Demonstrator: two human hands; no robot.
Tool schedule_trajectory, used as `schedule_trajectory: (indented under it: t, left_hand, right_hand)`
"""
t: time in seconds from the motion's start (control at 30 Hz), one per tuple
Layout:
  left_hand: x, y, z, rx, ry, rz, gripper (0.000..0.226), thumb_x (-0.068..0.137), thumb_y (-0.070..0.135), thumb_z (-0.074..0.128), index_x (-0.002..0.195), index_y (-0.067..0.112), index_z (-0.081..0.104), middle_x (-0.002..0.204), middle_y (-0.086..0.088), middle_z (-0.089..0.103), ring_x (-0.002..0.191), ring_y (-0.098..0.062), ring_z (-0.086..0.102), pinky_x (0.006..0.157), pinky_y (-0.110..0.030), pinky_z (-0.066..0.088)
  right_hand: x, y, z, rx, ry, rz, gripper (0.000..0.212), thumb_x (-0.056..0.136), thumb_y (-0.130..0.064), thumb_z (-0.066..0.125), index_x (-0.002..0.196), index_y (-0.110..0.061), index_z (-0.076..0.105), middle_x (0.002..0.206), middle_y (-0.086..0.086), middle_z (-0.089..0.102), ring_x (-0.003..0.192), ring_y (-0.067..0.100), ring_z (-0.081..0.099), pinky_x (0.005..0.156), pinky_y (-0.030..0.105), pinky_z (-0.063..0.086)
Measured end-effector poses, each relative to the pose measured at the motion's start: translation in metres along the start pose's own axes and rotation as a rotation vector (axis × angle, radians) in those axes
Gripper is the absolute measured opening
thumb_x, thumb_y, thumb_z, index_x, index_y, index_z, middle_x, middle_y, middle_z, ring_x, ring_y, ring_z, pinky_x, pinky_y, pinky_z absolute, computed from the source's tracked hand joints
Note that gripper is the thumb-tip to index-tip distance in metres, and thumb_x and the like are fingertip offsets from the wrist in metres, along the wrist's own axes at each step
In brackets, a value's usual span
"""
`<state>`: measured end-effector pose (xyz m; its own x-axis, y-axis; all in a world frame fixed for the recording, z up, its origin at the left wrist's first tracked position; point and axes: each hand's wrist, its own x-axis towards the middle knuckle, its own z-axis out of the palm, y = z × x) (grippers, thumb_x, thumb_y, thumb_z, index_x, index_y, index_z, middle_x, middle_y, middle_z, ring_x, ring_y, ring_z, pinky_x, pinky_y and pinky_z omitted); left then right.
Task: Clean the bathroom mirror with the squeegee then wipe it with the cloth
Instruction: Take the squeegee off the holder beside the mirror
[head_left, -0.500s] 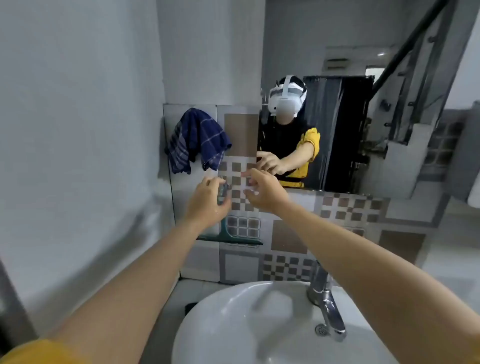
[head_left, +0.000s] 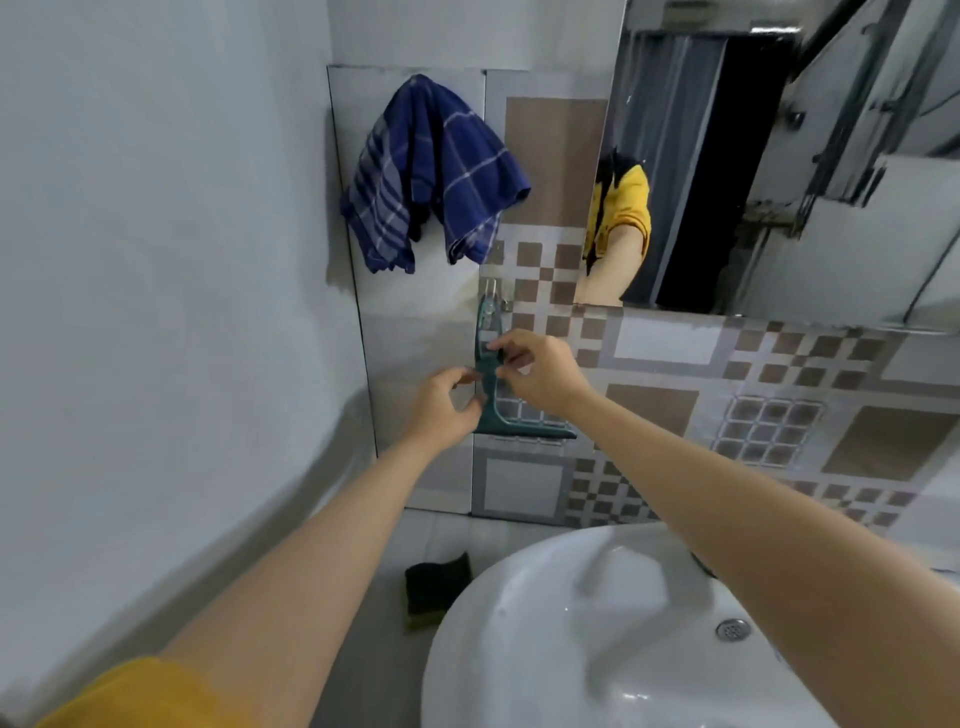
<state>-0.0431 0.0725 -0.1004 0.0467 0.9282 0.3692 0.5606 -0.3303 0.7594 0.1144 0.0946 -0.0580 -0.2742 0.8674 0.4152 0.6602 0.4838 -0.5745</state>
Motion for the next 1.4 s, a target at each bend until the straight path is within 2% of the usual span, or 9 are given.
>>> schedule_trajectory:
  t: [0.33,0.57,0.7,0.93,1.03,1.13,1.2,1.27,1.4]
  left_hand:
    - [0.009,-0.015,0.019,-0.268,0.0,-0.103,0.018,0.082,0.005,0.066,0.095,0.017,0.061,0.102,0.001,0.065,0.1,-0.015,0.059,0.09,-0.028,0.046]
    - [0.0,-0.005,0.008,-0.398,0.103,-0.036,0.028,0.079,-0.004,0.065,0.082,0.022,0.058,0.087,0.008,0.061,0.085,-0.007,0.059,0.07,-0.012,0.051]
    - [-0.004,0.009,-0.006,-0.389,0.115,0.046,0.026,0.079,-0.002,0.065,0.083,0.023,0.059,0.088,0.007,0.063,0.087,-0.01,0.06,0.076,-0.019,0.052]
    - [-0.016,0.041,-0.024,-0.403,0.134,0.091,0.021,0.079,0.0,0.067,0.09,0.017,0.063,0.094,0.005,0.066,0.088,-0.007,0.062,0.073,-0.016,0.051]
    - [-0.021,0.06,-0.032,-0.415,0.103,0.111,0.023,0.079,-0.001,0.067,0.089,0.02,0.064,0.095,0.005,0.067,0.089,-0.012,0.063,0.077,-0.023,0.054]
    - [-0.024,0.081,-0.042,-0.458,0.017,0.116,0.024,0.077,-0.006,0.067,0.088,0.016,0.067,0.095,0.0,0.069,0.09,-0.021,0.065,0.081,-0.031,0.056]
    - [-0.026,0.094,-0.048,-0.453,-0.048,0.167,0.024,0.076,-0.008,0.068,0.091,0.011,0.069,0.094,-0.003,0.069,0.089,-0.021,0.066,0.083,-0.028,0.056]
    - [-0.027,0.111,-0.052,-0.415,-0.091,0.232,0.025,0.076,-0.008,0.068,0.092,0.012,0.069,0.094,-0.003,0.069,0.086,-0.016,0.066,0.08,-0.022,0.055]
    - [-0.026,0.147,-0.058,-0.402,-0.168,0.357,0.032,0.075,-0.013,0.066,0.086,0.016,0.07,0.089,0.0,0.07,0.081,-0.012,0.068,0.077,-0.021,0.054]
  right_hand:
    - [0.007,0.009,0.012,0.054,0.094,0.024,0.028,0.081,0.001,0.07,0.103,-0.016,0.07,0.092,0.0,0.065,0.079,0.012,0.063,0.073,0.017,0.053]
    - [0.007,-0.01,0.003,0.119,0.142,0.002,0.028,0.078,-0.001,0.075,0.1,-0.017,0.071,0.086,-0.002,0.067,0.071,0.006,0.064,0.068,0.012,0.053]
    - [0.004,-0.027,-0.012,0.144,0.146,-0.014,0.029,0.078,-0.003,0.076,0.104,-0.014,0.07,0.09,0.005,0.069,0.075,0.011,0.064,0.072,0.018,0.056]
    - [-0.006,-0.051,-0.045,0.097,0.204,-0.091,0.027,0.076,-0.008,0.079,0.102,-0.013,0.071,0.087,0.005,0.072,0.07,0.007,0.064,0.067,0.01,0.052]
    - [-0.018,-0.059,-0.069,-0.044,0.216,-0.212,0.025,0.076,-0.014,0.08,0.1,-0.011,0.072,0.083,0.004,0.073,0.069,0.009,0.064,0.068,0.013,0.052]
    - [-0.033,-0.068,-0.101,-0.349,0.206,-0.338,0.03,0.077,-0.025,0.079,0.101,-0.011,0.07,0.082,0.002,0.07,0.07,0.017,0.063,0.061,0.034,0.055]
    - [-0.043,-0.075,-0.124,-0.562,0.253,-0.461,0.034,0.072,-0.031,0.081,0.099,-0.013,0.07,0.088,0.006,0.066,0.078,0.025,0.062,0.058,0.035,0.052]
    - [-0.05,-0.081,-0.146,-0.709,0.288,-0.578,0.036,0.069,-0.034,0.082,0.099,-0.017,0.071,0.094,0.01,0.06,0.085,0.027,0.056,0.071,0.033,0.044]
    - [-0.061,-0.088,-0.187,-0.821,0.191,-0.638,0.033,0.077,-0.044,0.071,0.106,-0.028,0.068,0.109,0.0,0.063,0.108,0.024,0.054,0.104,0.046,0.031]
